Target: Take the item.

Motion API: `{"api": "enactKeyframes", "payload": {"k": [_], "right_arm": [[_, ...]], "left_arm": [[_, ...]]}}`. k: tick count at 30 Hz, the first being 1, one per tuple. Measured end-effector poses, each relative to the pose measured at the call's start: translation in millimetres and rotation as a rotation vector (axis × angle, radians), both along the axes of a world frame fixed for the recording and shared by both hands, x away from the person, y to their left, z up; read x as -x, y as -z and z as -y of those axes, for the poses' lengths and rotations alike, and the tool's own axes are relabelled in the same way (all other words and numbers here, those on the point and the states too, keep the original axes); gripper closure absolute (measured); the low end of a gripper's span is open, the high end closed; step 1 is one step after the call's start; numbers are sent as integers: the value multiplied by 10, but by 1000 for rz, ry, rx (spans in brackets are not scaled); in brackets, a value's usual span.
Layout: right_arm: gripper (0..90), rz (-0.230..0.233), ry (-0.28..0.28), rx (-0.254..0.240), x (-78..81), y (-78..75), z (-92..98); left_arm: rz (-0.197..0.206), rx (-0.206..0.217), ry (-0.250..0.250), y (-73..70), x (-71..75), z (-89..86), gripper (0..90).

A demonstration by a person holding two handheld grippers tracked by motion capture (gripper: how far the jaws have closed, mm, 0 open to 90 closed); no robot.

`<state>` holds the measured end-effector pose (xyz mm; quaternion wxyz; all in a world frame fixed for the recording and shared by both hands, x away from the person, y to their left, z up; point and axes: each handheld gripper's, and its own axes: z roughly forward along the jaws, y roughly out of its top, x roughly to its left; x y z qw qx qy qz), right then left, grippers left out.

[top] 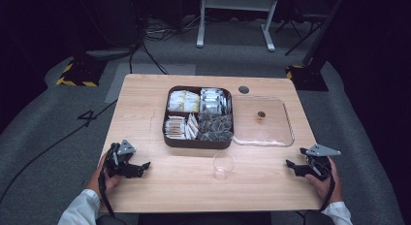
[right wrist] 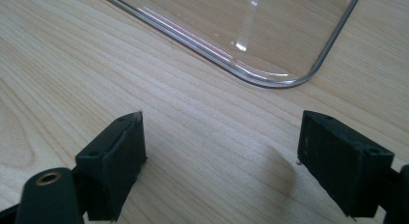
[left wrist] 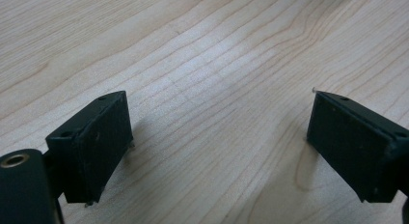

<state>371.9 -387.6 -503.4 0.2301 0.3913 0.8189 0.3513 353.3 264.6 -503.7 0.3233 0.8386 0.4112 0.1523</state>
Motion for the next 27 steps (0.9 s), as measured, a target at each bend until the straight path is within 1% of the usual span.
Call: {"api": "enactKeyframes", "payload": {"k": [1, 3, 4, 9, 11, 13, 14, 15, 17, 18, 21, 22, 23, 26, 27], "right_arm": [[176, 0, 0, 1, 1, 0, 0], [176, 0, -1, -1, 2, 0, -1], [176, 0, -2, 0, 1, 0, -1], [175, -1, -1, 0, 0, -1, 0], [175, -1, 0, -1, 1, 0, -1], [175, -1, 0, 0, 1, 0, -1], [174, -1, 0, -1, 1, -1, -1], [175, -1, 0, -1, 1, -1, -1], [175, 0, 0, 1, 1, 0, -1], [175, -1, -1, -1, 2, -1, -2], [175, -1, 0, 0, 0, 0, 0], [175, 0, -1, 0, -1, 0, 0], [175, 0, -1, 0, -1, 0, 0], [175, 0, 0, 0, 0, 0, 0], [175, -1, 0, 0, 1, -1, -1]], "left_arm": [[1, -3, 3, -2, -3, -2, 88], [6, 5, 6, 7, 0, -6, 88], [15, 5, 8, 11, 2, -13, 88], [14, 8, 16, 13, 4, -22, 88], [10, 4, 35, 8, 0, -39, 88], [6, 1, 41, 4, -5, -42, 88], [-5, -9, 46, -11, -16, -35, 88], [-9, -7, 57, -15, -18, -31, 96], [-12, -7, 83, -33, -20, -24, 141], [-15, -15, 90, -43, -26, -16, 165], [-19, -12, 97, -58, -31, 4, 165], [-12, -13, 110, -86, -37, 10, 167], [-12, -13, 110, -86, -37, 10, 167], [-1, 15, 115, -149, -73, 10, 169], [9, 5, 116, -166, -83, 14, 171]]}}
